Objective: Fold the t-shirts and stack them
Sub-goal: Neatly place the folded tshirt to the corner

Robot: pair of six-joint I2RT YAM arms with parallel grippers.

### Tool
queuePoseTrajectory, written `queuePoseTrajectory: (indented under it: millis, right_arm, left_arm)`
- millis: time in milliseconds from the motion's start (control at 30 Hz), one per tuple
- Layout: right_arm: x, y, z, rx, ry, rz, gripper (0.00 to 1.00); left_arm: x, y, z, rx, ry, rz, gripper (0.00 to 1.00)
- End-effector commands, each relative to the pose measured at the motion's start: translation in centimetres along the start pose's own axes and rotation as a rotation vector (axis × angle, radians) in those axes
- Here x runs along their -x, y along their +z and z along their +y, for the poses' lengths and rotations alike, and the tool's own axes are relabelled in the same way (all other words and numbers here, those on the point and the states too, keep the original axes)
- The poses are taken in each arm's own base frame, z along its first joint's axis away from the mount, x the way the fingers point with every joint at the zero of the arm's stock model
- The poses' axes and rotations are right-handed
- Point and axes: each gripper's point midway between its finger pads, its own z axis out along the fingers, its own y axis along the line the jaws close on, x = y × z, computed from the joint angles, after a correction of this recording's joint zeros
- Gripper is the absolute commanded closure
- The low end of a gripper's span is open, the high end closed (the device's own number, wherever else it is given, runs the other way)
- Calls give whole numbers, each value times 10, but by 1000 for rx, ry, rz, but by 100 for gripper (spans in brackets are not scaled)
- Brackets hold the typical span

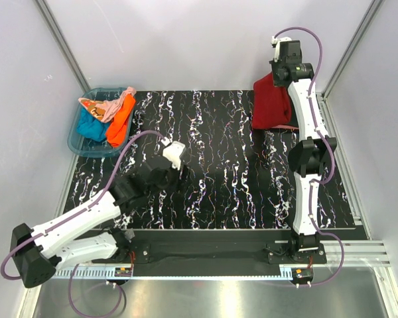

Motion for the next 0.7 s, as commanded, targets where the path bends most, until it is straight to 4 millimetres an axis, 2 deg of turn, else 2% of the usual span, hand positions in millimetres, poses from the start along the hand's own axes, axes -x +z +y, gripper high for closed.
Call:
queuePoseTrajectory:
  millis: [0,167,433,600,667]
  right_arm:
    - [57,-44,-30,-67,16,-184,100]
    - [58,-49,-41,-79,15,-182,100]
    - [65,-59,-45,-73,21,-206,100]
    - [60,-62,-46,-69,14,-185,100]
    - [65,-73,-46,-57,30,-201,100]
  left_arm:
    - [29,-2,-13,-48,4,-62,32]
    - [34,1,-16,-57,18,-60,32]
    - [41,9,-17,-53,22,-61,32]
    - [42,12,-16,-47,20,-55,32]
    - [42,12,-17,-49,18,-57,32]
